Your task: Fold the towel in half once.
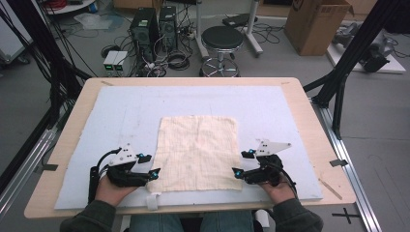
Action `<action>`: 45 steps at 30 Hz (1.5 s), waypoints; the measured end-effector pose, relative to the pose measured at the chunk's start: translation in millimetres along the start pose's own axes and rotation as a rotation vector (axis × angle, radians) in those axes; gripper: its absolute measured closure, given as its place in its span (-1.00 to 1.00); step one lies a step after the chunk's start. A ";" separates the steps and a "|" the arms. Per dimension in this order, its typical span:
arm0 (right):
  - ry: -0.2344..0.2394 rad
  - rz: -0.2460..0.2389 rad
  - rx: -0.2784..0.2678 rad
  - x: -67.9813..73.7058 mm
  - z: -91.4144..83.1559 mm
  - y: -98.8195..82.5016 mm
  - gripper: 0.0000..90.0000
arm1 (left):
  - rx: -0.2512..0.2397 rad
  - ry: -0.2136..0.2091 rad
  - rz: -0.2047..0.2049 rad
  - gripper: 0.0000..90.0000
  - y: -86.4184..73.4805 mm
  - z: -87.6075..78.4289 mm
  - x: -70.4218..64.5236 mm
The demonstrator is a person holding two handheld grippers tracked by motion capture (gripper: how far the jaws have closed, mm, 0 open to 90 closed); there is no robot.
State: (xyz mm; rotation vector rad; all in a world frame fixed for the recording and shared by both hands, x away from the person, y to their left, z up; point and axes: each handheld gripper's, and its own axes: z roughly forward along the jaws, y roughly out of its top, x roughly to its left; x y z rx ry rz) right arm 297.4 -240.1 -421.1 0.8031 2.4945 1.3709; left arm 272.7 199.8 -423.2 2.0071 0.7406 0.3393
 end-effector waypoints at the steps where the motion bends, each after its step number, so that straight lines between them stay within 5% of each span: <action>1: 0.000 0.003 0.001 -0.1 0.0 0.2 -0.41 | 0.000 0.000 0.000 -0.15 0.0 0.0 0.0; 19: -0.002 0.003 0.006 -12.2 7.1 11.0 -0.44 | -0.008 -0.007 -0.035 -0.14 14.5 9.2 5.8; 35: -0.044 0.008 0.022 -57.5 16.8 56.0 -0.41 | -0.006 0.034 -0.051 -0.12 49.7 22.6 37.4; 45: -0.065 0.019 0.017 -84.3 18.9 78.2 -0.40 | -0.015 0.001 -0.082 -0.19 73.3 32.8 55.2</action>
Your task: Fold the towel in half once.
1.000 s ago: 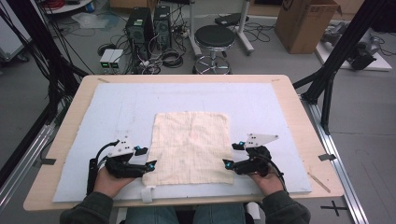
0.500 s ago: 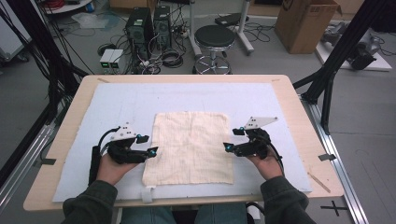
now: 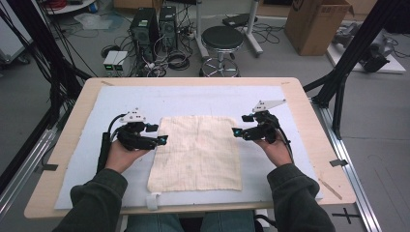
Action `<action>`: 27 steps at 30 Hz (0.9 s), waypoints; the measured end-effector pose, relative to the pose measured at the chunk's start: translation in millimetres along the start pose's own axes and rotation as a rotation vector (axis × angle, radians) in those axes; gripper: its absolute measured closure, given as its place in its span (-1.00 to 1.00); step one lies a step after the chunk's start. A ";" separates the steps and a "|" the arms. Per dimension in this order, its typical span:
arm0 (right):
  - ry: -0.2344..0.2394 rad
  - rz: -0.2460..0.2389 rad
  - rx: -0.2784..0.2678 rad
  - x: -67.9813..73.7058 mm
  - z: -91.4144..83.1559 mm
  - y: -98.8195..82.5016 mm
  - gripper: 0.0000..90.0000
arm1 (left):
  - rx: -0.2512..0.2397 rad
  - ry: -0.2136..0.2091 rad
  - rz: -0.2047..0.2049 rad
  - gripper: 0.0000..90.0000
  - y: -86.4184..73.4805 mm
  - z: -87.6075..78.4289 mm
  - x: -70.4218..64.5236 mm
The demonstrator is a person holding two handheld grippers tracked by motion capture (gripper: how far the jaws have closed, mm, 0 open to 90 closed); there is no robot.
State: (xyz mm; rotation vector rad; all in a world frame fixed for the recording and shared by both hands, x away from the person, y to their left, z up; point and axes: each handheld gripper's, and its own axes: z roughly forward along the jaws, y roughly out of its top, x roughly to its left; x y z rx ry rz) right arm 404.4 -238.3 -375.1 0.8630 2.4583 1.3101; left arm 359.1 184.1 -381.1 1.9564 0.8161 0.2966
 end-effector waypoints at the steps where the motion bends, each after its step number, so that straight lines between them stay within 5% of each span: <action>1: -0.003 -0.001 -0.001 -2.2 0.0 2.0 -0.40 | 0.000 -0.003 -0.007 -0.20 2.6 0.1 2.5; 8: -0.021 0.011 -0.010 -15.9 0.9 19.6 -0.37 | -0.006 0.052 -0.031 -0.16 21.1 0.0 21.1; 14: -0.044 0.048 -0.020 -27.8 10.8 23.8 -0.28 | -0.031 0.109 -0.093 -0.12 24.8 7.4 42.3; 23: -0.053 0.106 -0.001 -44.6 33.3 14.4 -0.22 | 0.040 0.171 -0.161 -0.04 15.9 43.6 66.7; 27: -0.089 0.101 0.047 -49.6 47.4 9.6 -0.12 | 0.050 0.214 -0.152 0.10 11.8 64.0 70.1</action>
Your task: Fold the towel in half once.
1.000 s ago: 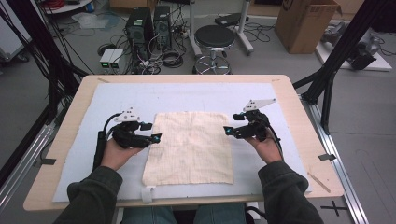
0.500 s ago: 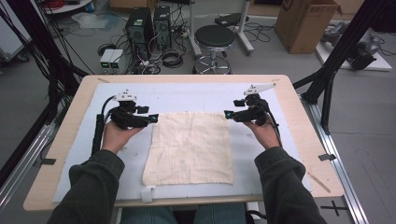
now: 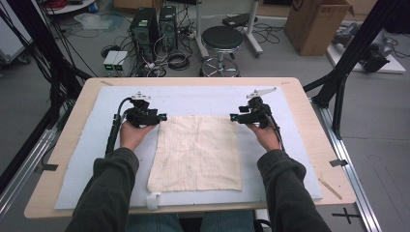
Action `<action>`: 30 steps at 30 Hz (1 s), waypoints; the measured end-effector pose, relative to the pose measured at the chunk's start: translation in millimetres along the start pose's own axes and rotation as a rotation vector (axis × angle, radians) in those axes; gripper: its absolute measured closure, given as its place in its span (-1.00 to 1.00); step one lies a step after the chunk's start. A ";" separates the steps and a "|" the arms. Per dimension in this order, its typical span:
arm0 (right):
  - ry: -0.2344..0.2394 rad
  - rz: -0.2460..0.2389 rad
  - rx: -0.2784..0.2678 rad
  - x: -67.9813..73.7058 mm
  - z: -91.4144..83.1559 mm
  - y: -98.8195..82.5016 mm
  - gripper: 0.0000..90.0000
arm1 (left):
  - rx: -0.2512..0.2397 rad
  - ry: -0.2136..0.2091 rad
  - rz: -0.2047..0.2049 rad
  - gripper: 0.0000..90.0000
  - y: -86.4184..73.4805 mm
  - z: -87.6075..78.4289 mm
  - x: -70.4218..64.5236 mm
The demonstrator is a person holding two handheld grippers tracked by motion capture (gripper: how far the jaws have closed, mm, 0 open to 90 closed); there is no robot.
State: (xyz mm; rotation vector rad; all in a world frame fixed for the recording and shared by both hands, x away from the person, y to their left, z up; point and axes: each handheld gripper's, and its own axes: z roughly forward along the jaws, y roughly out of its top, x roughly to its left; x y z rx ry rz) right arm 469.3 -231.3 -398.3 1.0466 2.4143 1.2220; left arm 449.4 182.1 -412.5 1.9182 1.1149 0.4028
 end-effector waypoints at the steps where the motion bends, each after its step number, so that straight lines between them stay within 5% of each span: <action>1: -0.005 0.001 0.012 -0.7 2.8 -1.0 -0.10 | 0.014 0.012 0.010 0.12 -1.2 2.8 0.1; 4: -0.005 0.015 0.048 -4.8 12.2 -5.6 -0.03 | 0.033 0.025 0.013 0.17 -3.8 7.9 0.6; 6: -0.002 0.019 0.074 -7.0 18.3 -8.5 0.04 | 0.050 0.051 0.005 0.19 -5.8 11.4 1.3; 7: -0.009 0.016 0.090 -7.7 21.0 -9.6 0.06 | 0.053 0.104 -0.004 0.19 -6.7 13.6 0.4; 9: -0.020 0.024 0.101 -9.0 25.2 -11.2 0.12 | 0.047 0.118 -0.021 0.26 -7.5 16.6 0.1; 18: -0.073 0.050 0.140 -14.2 33.3 -15.3 0.44 | 0.106 0.136 -0.008 0.42 -13.1 29.5 -5.8; 22: -0.052 0.063 0.154 -12.8 36.6 -16.2 0.69 | 0.107 0.120 0.009 0.87 -13.0 29.5 -7.9; 24: -0.030 0.089 0.153 -14.3 36.2 -16.6 0.83 | 0.106 0.128 0.011 0.92 -12.8 30.1 -9.4; 30: -0.051 0.034 0.154 -8.9 34.0 -11.4 0.92 | 0.081 0.127 0.016 0.94 -9.9 24.5 -7.3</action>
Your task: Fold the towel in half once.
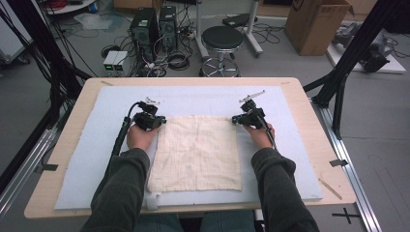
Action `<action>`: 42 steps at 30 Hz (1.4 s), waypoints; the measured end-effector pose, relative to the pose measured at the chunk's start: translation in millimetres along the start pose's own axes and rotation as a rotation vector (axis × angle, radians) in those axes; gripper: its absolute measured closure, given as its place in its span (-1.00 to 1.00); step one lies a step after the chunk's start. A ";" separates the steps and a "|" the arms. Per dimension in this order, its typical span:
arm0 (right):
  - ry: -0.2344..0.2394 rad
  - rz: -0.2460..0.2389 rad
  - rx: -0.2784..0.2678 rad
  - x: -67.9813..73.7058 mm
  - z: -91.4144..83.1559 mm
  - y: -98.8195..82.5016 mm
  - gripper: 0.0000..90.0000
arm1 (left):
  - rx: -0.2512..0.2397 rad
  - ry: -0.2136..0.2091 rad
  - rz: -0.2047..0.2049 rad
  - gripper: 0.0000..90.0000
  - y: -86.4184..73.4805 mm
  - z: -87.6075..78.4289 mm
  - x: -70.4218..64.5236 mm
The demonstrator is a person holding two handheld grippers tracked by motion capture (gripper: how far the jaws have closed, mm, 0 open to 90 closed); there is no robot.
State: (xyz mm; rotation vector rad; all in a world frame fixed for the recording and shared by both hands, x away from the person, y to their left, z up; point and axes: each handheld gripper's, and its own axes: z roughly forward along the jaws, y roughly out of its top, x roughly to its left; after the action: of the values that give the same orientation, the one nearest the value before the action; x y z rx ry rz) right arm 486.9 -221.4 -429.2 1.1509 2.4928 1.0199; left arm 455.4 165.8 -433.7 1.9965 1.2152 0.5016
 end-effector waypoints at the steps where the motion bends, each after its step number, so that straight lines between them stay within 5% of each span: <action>1: -0.002 -0.002 -0.004 -0.8 -2.1 0.6 0.92 | -0.012 -0.002 -0.003 0.94 1.2 -2.3 0.9; 13: -0.022 -0.036 -0.078 3.9 -23.9 7.3 0.93 | -0.080 -0.030 0.021 0.95 8.4 -25.9 6.5; 18: -0.013 -0.047 -0.090 5.3 -33.3 7.7 0.93 | -0.071 -0.034 0.068 0.95 9.4 -31.9 1.7; 27: 0.034 -0.057 -0.129 10.4 -48.7 8.4 0.93 | -0.106 -0.048 0.075 0.95 6.3 -49.9 0.3; 42: 0.096 -0.143 -0.147 33.2 -70.2 8.5 0.93 | -0.155 -0.101 0.109 0.95 -5.2 -75.7 -10.8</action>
State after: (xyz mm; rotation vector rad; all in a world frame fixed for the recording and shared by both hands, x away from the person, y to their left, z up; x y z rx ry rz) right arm 438.0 -228.5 -368.7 0.8883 2.4814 1.2203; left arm 398.0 187.0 -387.6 1.9385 0.9806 0.5250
